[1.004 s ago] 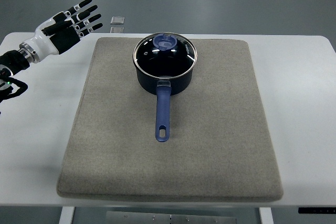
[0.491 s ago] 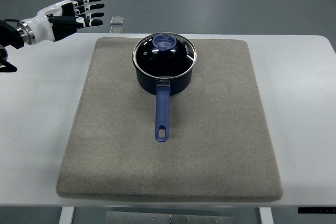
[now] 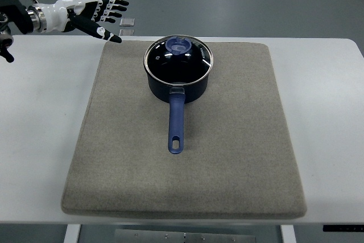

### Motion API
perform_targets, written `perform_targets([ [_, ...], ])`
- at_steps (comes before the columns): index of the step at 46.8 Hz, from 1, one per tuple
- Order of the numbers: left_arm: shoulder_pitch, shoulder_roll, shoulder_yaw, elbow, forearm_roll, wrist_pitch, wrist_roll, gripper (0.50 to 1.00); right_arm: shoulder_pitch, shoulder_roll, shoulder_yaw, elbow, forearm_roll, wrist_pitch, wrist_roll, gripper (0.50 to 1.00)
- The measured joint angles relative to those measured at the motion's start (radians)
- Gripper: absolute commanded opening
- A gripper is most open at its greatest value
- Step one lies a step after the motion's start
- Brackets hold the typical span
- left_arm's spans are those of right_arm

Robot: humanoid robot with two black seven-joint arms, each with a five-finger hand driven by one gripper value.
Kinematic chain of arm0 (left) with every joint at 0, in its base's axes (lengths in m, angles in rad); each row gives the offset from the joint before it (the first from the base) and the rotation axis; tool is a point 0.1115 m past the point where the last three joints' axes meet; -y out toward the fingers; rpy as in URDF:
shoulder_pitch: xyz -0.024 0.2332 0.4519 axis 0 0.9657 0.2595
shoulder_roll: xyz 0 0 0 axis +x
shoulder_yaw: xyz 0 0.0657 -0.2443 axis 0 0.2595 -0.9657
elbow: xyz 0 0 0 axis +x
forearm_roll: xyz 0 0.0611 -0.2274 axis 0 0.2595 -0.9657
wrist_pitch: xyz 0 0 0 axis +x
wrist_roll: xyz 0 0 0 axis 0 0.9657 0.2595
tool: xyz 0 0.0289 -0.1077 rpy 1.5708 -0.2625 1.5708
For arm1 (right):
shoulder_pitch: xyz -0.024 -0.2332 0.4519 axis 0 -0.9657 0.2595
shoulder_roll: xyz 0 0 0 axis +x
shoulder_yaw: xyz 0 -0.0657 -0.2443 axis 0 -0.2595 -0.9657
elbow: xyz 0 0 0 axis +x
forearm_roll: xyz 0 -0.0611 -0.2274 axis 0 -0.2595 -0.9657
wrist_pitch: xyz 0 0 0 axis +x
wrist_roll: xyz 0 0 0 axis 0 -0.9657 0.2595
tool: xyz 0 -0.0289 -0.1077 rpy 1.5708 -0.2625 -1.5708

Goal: Open pot lid and place left with left hand
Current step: 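Reach the left hand over the pot to the blue lid knob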

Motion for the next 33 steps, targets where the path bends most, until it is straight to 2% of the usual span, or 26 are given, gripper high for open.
perform_targets([
  [11,-0.057,-0.005,0.001,-0.132,0.202,0.000,-0.013,0.990,0.000,0.000,0.000,0.000,0.000,0.000,0.000,0.917],
  [16,-0.077,-0.040,0.002,-0.189,0.348,0.000,-0.015,0.988,0.000,0.000,0.000,0.000,0.000,0.000,0.000,0.917],
  [33,-0.128,-0.181,0.002,-0.202,0.636,0.007,-0.015,0.981,0.000,0.000,0.000,0.000,0.000,0.000,0.000,0.917],
])
